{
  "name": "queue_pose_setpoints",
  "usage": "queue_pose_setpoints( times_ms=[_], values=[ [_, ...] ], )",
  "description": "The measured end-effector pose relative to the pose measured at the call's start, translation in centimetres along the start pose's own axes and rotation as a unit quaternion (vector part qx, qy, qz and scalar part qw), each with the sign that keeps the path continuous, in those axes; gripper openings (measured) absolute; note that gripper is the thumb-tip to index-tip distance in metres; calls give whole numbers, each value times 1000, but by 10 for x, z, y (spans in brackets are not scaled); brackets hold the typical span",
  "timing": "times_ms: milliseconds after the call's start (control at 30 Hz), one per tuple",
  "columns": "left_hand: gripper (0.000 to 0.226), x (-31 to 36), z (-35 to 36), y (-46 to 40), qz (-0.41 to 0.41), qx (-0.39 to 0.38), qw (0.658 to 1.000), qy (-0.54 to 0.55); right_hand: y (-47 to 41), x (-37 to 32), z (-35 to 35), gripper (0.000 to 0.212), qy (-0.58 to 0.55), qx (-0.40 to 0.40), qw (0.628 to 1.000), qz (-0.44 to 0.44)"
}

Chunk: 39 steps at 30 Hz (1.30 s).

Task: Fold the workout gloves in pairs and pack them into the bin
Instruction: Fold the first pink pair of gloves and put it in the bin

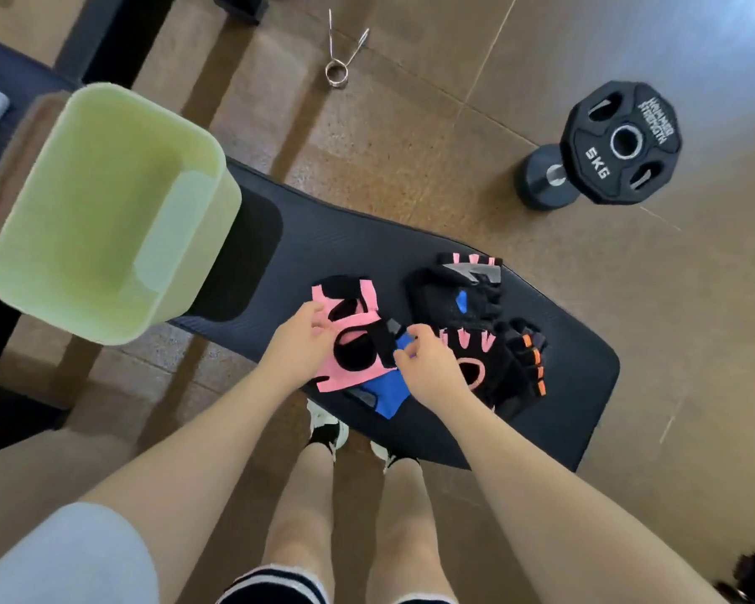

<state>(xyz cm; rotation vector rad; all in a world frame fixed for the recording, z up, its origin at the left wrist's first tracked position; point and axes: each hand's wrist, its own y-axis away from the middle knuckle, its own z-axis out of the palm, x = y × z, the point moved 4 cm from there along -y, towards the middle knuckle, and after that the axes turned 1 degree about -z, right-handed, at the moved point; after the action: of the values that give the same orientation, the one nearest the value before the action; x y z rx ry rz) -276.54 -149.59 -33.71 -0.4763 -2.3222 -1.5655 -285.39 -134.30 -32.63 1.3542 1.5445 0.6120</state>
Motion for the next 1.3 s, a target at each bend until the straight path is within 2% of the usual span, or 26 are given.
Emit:
queue_pose_setpoints(
  times_ms=[100,233,300,400,533,600,700,733,800,900,967,1033,1133,1233,1300],
  values=[
    [40,-8,-2,-15,11,19,999,28,-26,-3,18,40,39,18,999,-28],
    [35,-17,-4,-23,23,36,998,49,-47,-5,34,52,82,78,992,-49],
    [33,-23,-2,-24,13,29,997,70,-54,-5,38,51,119,110,986,-48],
    [33,-26,4,-19,4,8,997,78,-56,-5,38,39,137,139,980,-38],
    [27,-18,11,0,5,-18,991,130,-36,-19,30,20,65,175,980,-74],
    [35,-10,10,12,9,-21,985,172,-18,-29,27,14,4,141,985,-103],
    [25,3,5,36,29,-18,980,198,12,-44,26,9,-85,63,986,-129],
    [30,6,2,42,32,-12,979,200,19,-50,26,11,-92,40,985,-138],
    [41,8,-6,51,40,26,980,195,28,-65,27,20,-114,-17,982,-151],
    [38,-1,-30,55,43,108,973,202,29,-83,27,30,-126,-99,968,-195],
    [34,-12,-45,50,32,143,964,223,18,-86,23,25,-164,-99,961,-200],
    [32,-24,-57,45,16,173,958,227,-6,-80,18,20,-200,-33,967,-153],
    [29,-40,-66,38,15,196,956,216,-46,-68,16,22,-71,80,988,-114],
    [27,-49,-67,35,28,191,957,219,-76,-64,25,38,65,100,986,-121],
    [33,-56,-65,34,34,193,957,212,-87,-65,32,44,151,114,975,-115]
  ],
)
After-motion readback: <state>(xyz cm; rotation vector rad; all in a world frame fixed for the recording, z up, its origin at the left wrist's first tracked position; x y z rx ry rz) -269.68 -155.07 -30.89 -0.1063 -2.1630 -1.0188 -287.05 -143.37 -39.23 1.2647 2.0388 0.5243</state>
